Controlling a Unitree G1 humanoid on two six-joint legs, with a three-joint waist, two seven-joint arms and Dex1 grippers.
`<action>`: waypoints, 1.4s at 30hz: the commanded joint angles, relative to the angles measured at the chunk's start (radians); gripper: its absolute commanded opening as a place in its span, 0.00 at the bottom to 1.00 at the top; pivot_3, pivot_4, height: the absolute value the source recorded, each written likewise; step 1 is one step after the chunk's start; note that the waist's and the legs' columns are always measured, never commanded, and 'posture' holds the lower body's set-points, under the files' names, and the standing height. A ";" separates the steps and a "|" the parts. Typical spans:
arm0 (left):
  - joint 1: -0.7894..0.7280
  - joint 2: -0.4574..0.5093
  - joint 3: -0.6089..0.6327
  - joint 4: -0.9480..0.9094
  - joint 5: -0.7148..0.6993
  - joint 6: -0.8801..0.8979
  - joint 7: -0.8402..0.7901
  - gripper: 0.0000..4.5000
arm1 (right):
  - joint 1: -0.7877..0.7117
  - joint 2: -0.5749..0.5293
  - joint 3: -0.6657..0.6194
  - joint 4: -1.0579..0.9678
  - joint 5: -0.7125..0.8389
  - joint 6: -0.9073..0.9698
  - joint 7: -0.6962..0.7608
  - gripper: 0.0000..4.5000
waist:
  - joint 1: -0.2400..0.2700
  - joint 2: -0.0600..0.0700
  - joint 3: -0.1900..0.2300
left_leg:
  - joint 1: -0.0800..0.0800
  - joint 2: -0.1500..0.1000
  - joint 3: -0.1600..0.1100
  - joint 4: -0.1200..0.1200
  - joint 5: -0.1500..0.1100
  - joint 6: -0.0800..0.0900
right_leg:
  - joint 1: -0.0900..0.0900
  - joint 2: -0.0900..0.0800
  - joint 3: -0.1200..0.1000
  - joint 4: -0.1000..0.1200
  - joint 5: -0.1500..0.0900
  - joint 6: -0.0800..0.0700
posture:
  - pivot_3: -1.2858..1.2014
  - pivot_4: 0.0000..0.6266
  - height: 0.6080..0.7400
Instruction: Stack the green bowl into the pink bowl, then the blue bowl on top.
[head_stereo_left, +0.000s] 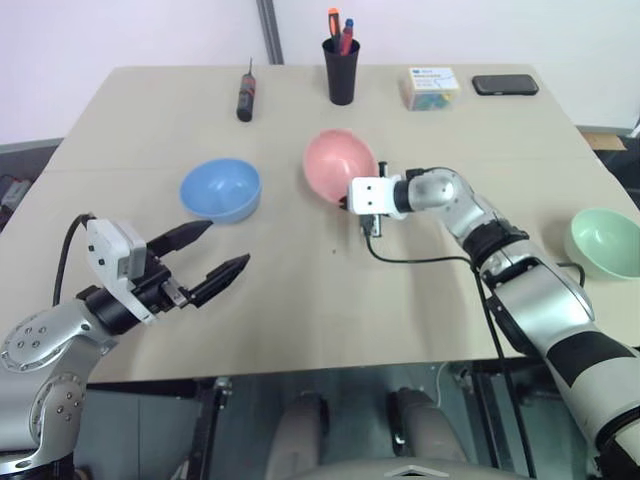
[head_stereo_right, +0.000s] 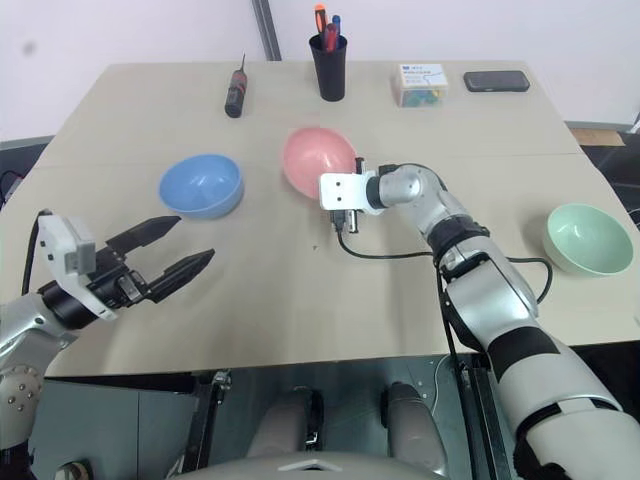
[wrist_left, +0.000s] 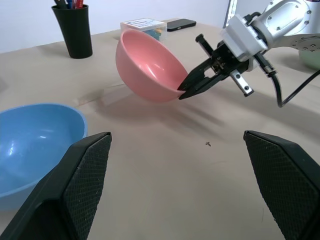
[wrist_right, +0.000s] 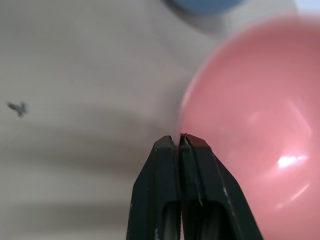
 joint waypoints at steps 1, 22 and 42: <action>-0.018 0.015 0.003 -0.017 -0.005 -0.015 -0.010 1.00 | -0.026 -0.037 -0.030 -0.074 0.019 -0.041 0.053 0.01 | 0.001 0.000 0.000 | 0.000 0.000 0.000 0.000 -0.001 0.001 | 0.000 0.000 0.000 0.000 0.000 0.000 | 0.52 0.24 1.00; -0.192 0.030 -0.138 0.128 0.041 -0.037 -0.115 1.00 | 0.534 -0.539 -0.102 -1.342 0.300 0.917 0.489 0.62 | 0.009 0.003 0.003 | 0.009 0.000 -0.003 0.000 -0.001 0.003 | 0.010 0.002 -0.002 0.000 -0.001 -0.002 | 0.52 0.24 1.00; -0.606 0.235 -0.596 0.331 0.729 0.168 0.230 1.00 | 0.910 -0.456 -0.691 -1.805 0.702 1.224 0.057 0.99 | 0.038 0.000 0.003 | 0.007 -0.001 0.002 0.000 -0.001 0.003 | 0.010 0.002 -0.003 -0.001 -0.001 -0.002 | 0.52 0.24 1.00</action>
